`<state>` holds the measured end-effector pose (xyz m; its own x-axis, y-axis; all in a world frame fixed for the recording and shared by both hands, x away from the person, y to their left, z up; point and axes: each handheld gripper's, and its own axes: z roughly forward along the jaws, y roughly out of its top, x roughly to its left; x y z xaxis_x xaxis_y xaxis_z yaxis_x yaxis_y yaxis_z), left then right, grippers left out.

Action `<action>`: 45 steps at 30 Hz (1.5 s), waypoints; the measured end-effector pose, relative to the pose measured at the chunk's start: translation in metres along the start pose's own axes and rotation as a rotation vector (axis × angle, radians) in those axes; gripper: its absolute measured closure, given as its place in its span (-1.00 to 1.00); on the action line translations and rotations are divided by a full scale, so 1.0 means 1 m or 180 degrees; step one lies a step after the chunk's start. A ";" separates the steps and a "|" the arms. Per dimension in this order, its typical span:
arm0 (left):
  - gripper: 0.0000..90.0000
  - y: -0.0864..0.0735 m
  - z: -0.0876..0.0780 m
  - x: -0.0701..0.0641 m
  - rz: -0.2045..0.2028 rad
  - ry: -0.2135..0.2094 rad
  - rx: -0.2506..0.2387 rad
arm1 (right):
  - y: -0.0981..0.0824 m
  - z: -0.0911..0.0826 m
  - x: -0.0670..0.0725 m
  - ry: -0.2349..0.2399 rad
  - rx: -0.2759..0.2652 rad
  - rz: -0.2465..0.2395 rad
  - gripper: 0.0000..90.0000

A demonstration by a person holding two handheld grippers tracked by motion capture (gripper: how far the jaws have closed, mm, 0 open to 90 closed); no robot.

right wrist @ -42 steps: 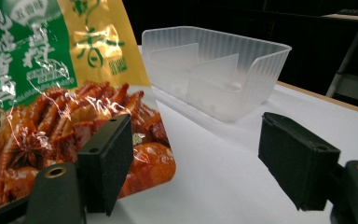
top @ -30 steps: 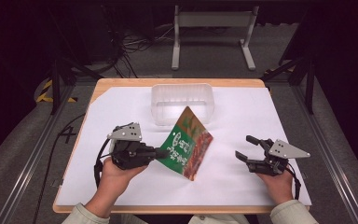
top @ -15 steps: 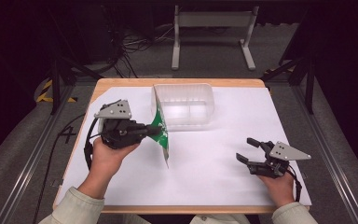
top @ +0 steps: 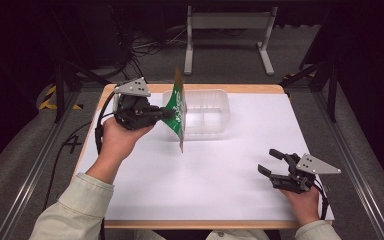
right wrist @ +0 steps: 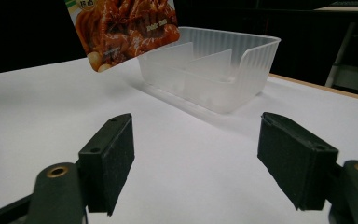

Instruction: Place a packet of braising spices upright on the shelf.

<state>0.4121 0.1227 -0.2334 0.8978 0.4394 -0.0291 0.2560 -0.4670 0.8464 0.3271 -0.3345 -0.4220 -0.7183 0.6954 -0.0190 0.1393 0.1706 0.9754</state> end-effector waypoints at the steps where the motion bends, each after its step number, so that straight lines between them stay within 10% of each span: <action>1: 1.00 0.003 0.000 0.002 0.0022 0.0015 0.0043 | 0.000 -0.001 0.000 -0.0008 0.0002 0.0002 -0.40; 23: 1.00 0.036 0.016 0.036 0.0132 0.0282 -0.0052 | -0.008 -0.026 0.003 -0.0148 -0.0002 0.0057 -0.40; 45: 1.00 0.026 0.040 0.060 0.0168 0.0517 0.0094 | -0.011 -0.035 0.005 -0.0185 0.0005 0.0076 -0.40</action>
<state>0.4867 0.1060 -0.2349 0.8413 0.5306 0.1034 0.2224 -0.5140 0.8284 0.2984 -0.3570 -0.4248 -0.6740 0.7387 -0.0085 0.1572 0.1546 0.9754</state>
